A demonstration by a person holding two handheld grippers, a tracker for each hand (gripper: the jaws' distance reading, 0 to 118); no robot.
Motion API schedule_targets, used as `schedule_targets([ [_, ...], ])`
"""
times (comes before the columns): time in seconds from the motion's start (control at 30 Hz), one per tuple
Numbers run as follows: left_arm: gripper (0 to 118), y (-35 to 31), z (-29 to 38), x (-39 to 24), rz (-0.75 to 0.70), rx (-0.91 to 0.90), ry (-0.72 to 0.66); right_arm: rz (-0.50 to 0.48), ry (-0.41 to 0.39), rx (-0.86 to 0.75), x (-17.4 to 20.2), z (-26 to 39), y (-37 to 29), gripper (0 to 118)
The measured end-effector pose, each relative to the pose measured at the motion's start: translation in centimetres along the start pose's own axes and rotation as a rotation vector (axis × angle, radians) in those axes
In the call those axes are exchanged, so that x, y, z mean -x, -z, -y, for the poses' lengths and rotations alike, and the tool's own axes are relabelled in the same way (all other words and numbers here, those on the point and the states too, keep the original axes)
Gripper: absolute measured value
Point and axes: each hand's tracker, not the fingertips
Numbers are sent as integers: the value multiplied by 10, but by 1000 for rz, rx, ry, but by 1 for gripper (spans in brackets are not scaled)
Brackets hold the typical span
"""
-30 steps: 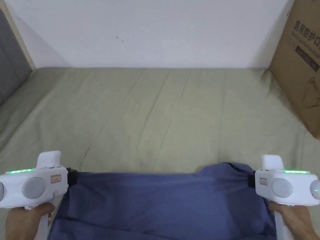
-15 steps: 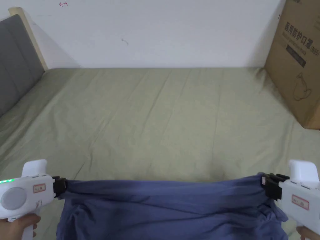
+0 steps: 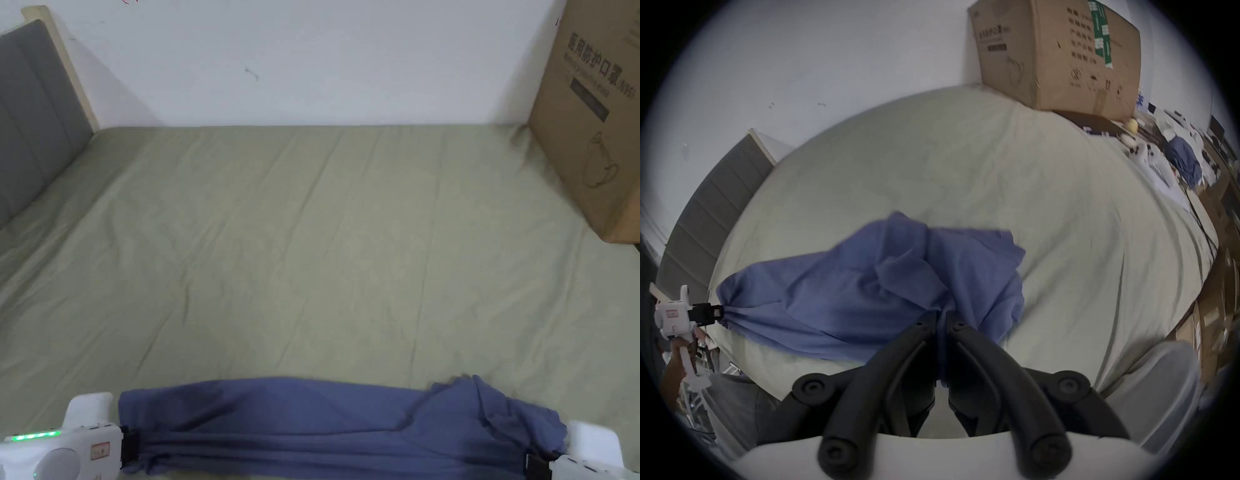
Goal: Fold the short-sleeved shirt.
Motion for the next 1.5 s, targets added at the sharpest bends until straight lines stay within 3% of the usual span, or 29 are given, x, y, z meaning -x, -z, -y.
schedule_targets([
  [0.1,6,-3,1,-3,-12,-12,6,14,-2,-9,5,3,0,5],
  [0.13,21,-6,1,-3,-12,-15,7,19,-14,-21,7,1,-4,8],
  [0.17,46,-9,-1,-3,-12,-18,8,21,-28,-33,10,-3,-9,23],
  [0.2,77,-14,-3,-5,-19,-20,-1,22,-38,-49,13,-8,-17,43],
  [0.23,101,-19,-5,-6,-20,-20,-21,27,-55,-78,20,-12,-27,76],
  [0.27,101,-26,-8,-6,2,-34,-51,15,-70,-104,23,-18,-35,98],
  [0.3,101,-39,-12,-7,61,-96,-63,0,-80,-138,28,-27,-44,108],
  [0.53,101,-127,-62,-56,155,-473,-17,-59,-179,-491,81,-87,-116,110],
  [0.67,101,-161,-80,-88,114,-702,58,-46,-218,-675,112,-106,-142,110],
  [0.73,101,-170,-84,-101,97,-793,78,-32,-232,-742,124,-111,-150,108],
  [0.8,99,-174,-86,-113,86,-847,91,-2,-242,-796,136,-113,-154,97],
  [0.87,83,-176,-85,-120,90,-883,89,14,-245,-808,145,-114,-156,68],
  [0.9,67,-176,-85,-122,106,-890,95,19,-246,-817,147,-114,-156,52],
  [0.93,30,-175,-84,-124,132,-888,90,29,-240,-829,149,-114,-155,28],
  [0.97,0,-173,-84,-126,139,-886,90,40,-235,-835,152,-113,-154,7],
  [1.0,0,-172,-85,-128,139,-881,89,46,-231,-837,153,-113,-152,0],
  [1.27,0,-160,-86,-120,149,-819,79,47,-220,-828,158,-115,-144,0],
  [1.4,0,-143,-96,-92,228,-627,-3,43,-227,-813,157,-117,-139,0],
  [1.5,0,-118,-98,-54,399,-433,-136,37,-238,-794,158,-117,-135,0],
])
